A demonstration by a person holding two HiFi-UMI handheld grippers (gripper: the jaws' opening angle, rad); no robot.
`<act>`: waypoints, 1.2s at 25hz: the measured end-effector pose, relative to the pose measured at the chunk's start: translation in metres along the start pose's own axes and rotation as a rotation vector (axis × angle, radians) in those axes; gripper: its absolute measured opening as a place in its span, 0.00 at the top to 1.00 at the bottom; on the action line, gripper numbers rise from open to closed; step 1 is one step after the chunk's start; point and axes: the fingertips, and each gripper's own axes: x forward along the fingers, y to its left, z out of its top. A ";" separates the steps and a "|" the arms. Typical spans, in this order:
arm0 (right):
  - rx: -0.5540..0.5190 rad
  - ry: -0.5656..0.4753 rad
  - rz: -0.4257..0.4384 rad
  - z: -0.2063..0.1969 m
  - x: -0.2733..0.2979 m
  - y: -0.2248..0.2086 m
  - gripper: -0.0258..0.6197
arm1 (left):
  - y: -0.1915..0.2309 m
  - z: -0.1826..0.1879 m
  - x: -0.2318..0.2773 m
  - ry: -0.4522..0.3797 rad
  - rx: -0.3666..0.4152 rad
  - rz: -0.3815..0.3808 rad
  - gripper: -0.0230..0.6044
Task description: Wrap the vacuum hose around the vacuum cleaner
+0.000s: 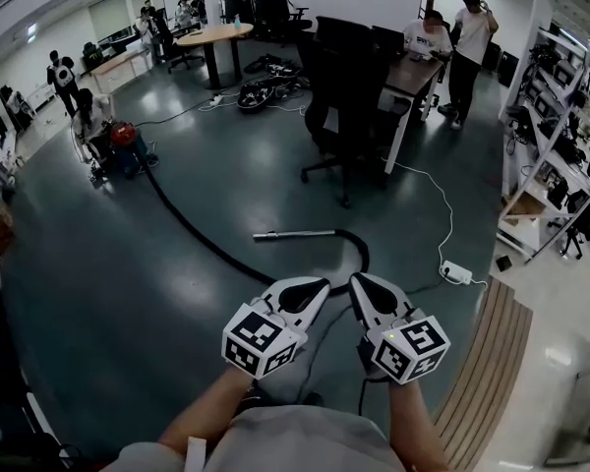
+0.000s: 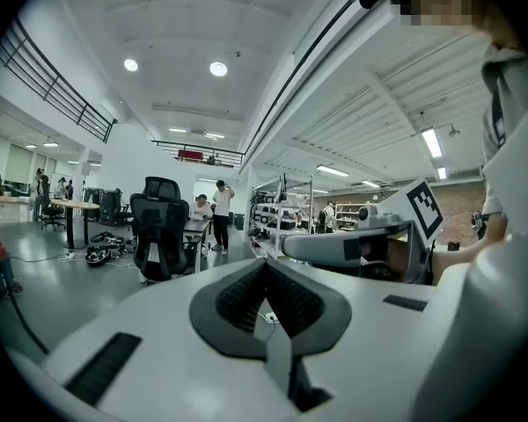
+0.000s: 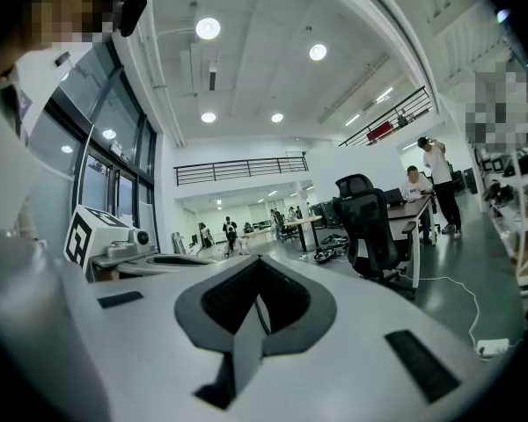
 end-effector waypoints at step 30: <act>0.010 0.106 -0.060 0.000 0.260 -0.041 0.96 | 0.274 0.004 0.027 0.017 -0.042 -0.023 0.95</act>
